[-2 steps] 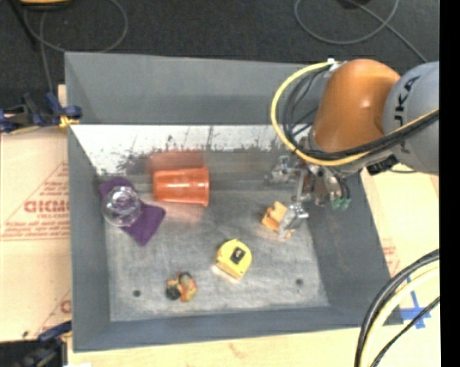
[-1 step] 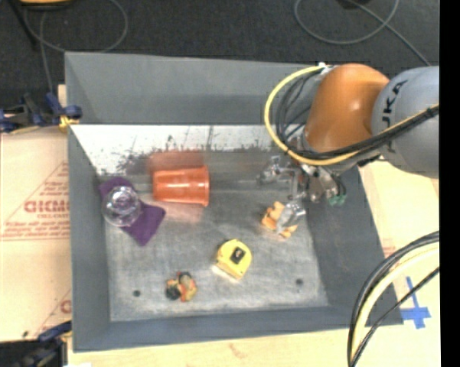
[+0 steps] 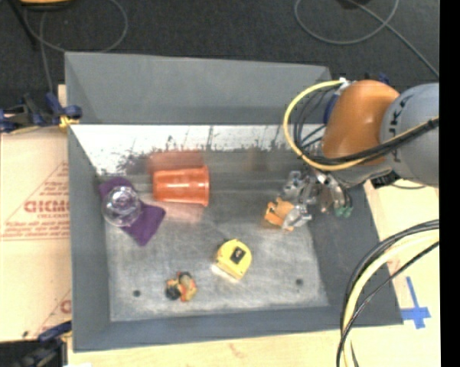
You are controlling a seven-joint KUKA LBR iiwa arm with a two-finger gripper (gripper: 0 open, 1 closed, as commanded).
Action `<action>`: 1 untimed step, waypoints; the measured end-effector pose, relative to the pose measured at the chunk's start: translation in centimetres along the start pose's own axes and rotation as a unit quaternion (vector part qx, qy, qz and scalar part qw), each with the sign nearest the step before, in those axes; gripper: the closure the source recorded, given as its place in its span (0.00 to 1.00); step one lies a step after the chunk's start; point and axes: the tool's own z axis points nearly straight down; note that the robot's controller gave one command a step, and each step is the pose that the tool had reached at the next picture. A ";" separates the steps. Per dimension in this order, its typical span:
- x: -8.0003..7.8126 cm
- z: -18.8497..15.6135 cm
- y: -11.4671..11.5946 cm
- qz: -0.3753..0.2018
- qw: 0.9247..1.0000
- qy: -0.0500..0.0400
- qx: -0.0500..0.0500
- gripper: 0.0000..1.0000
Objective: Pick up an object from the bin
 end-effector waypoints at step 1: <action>0.0 0.0 0.0 0.000 1.000 0.000 0.000 1.00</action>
Offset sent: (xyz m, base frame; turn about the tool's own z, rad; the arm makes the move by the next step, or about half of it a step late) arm -0.0051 0.0077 0.1010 0.0054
